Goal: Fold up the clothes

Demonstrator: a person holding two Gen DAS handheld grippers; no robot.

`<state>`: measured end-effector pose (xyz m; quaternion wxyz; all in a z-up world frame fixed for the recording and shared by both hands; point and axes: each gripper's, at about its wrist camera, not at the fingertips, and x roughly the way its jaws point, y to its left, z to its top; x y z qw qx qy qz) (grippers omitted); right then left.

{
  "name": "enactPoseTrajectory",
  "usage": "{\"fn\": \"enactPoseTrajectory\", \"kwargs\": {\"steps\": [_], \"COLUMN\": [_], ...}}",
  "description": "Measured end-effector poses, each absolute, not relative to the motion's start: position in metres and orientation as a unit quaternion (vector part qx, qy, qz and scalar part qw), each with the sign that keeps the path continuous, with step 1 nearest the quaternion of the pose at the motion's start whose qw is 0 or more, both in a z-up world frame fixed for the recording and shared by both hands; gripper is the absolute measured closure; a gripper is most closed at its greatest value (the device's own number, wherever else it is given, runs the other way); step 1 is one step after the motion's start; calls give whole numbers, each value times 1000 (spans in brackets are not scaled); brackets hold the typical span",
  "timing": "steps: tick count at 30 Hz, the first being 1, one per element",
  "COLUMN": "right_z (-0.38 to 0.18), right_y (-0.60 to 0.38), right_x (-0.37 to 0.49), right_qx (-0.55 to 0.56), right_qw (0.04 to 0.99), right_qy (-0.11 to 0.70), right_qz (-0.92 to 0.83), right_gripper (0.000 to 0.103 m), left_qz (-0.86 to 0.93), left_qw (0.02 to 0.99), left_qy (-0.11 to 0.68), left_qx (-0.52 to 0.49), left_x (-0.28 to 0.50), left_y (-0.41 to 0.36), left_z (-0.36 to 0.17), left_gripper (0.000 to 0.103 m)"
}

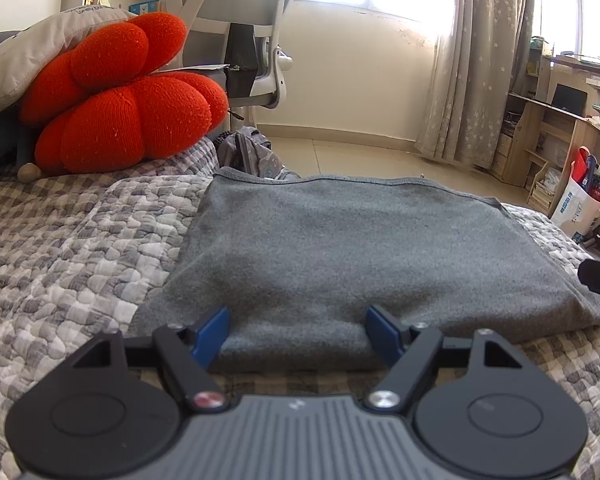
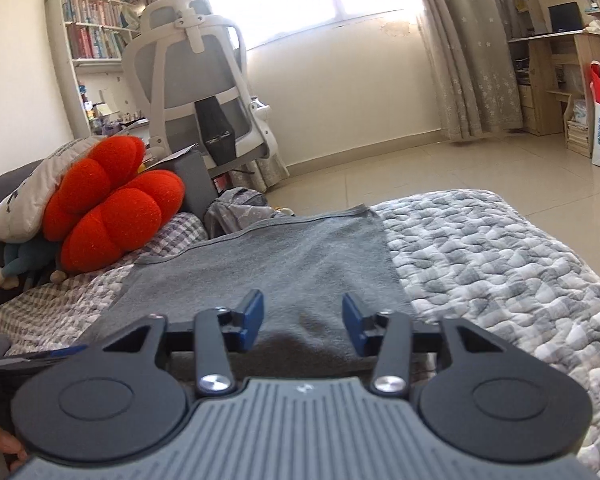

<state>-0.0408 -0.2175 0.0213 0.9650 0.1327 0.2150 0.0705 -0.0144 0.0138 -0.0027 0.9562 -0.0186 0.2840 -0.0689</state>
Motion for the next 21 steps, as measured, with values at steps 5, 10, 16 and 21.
{"fn": "enactPoseTrajectory", "kwargs": {"steps": [5,10,16,21], "right_z": [25,11,8,5], "right_y": [-163,-137,-141,-134], "right_x": [-28,-11,-11,-18], "right_qx": [72,47,61,44], "right_qw": [959,947,947,951], "right_qy": [241,279,280,269], "right_qz": [131,149,148,144], "right_gripper": [98,98,101,98], "left_qz": [-70,-72,-71,-71], "left_qw": [956,956,956,956], "left_qy": [284,284,284,284], "left_qx": [-22,-27,-26,-26], "left_x": [-15,-15,-16,-15], "left_y": [15,16,15,15], "left_z": [-3,-3,-3,-3], "left_gripper": [26,26,26,26]}}
